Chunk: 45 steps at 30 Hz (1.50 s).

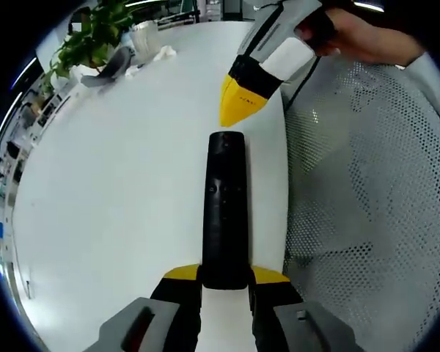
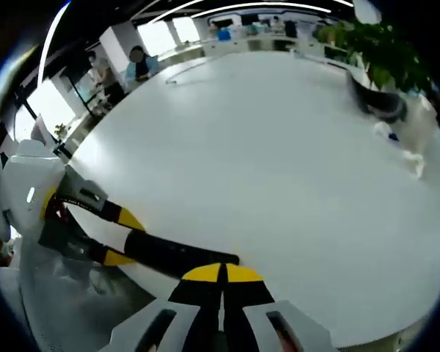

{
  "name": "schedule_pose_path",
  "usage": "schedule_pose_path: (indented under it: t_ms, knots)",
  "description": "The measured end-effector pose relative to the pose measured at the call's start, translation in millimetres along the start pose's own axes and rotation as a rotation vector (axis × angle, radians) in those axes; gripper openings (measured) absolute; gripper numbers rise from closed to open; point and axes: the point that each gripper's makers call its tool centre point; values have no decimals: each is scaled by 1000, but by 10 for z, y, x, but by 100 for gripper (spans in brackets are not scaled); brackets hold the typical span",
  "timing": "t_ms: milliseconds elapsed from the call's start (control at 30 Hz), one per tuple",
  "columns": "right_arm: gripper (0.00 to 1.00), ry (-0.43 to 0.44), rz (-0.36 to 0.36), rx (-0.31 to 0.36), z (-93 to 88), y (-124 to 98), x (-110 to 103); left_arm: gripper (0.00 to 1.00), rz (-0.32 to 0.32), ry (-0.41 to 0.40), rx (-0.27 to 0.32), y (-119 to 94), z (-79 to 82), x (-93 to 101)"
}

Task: Press the specified remote control buttons in sequence, fully releasing each button before pressing the next.

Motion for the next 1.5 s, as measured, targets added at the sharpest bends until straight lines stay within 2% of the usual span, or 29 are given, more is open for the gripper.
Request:
schedule_pose_path:
  t_ms: [400, 567, 767, 1033, 1500]
  knots:
    - [0, 12, -19, -79, -157, 60, 58, 24, 7, -8, 34, 5, 30, 56]
    - [0, 7, -12, -85, -172, 68, 38, 24, 9, -17, 63, 1, 33, 66]
    - [0, 19, -1, -78, -166, 52, 36, 24, 21, -31, 115, -5, 32, 71]
    - [0, 27, 12, -77, -146, 79, 27, 24, 76, -80, 228, -12, 29, 62]
    - [0, 42, 23, -69, -127, 96, 29, 24, 133, -123, 346, -16, 45, 49]
Point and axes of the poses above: the point that each gripper's makers call its tool centre point, and the gripper's own axes: y roughly forward along the fingers, x roughly to its right, z roughly out of its top, and after that the axes turned 14 degrees about y, right-handed
